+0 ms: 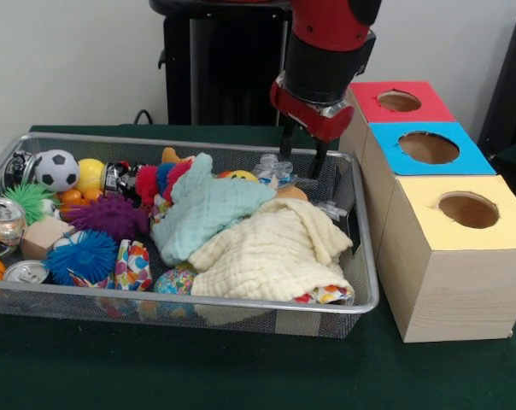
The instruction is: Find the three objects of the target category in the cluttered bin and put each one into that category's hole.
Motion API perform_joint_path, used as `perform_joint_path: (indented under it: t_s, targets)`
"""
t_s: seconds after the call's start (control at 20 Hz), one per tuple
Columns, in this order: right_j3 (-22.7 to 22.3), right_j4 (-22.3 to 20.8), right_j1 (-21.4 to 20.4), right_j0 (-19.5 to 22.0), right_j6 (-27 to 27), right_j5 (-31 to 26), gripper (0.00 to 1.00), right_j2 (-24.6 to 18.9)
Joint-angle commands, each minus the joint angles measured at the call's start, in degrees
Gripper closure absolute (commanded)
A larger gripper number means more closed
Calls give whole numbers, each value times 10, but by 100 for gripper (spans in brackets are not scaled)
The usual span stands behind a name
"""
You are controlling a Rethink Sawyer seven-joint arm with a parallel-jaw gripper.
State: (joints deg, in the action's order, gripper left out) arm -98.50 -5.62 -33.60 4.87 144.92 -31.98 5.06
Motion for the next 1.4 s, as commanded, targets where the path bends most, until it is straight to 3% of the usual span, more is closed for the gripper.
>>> perform_joint_path:
  t_s: [0.05,0.35,1.05,1.4]
  targets:
    - [1,-28,66,-19,63,28,0,30]
    - [-8,-14,76,-40,74,36,0,53]
    - [-5,1,89,-44,63,52,0,56]
    - [15,-17,44,-35,16,8,0,62]
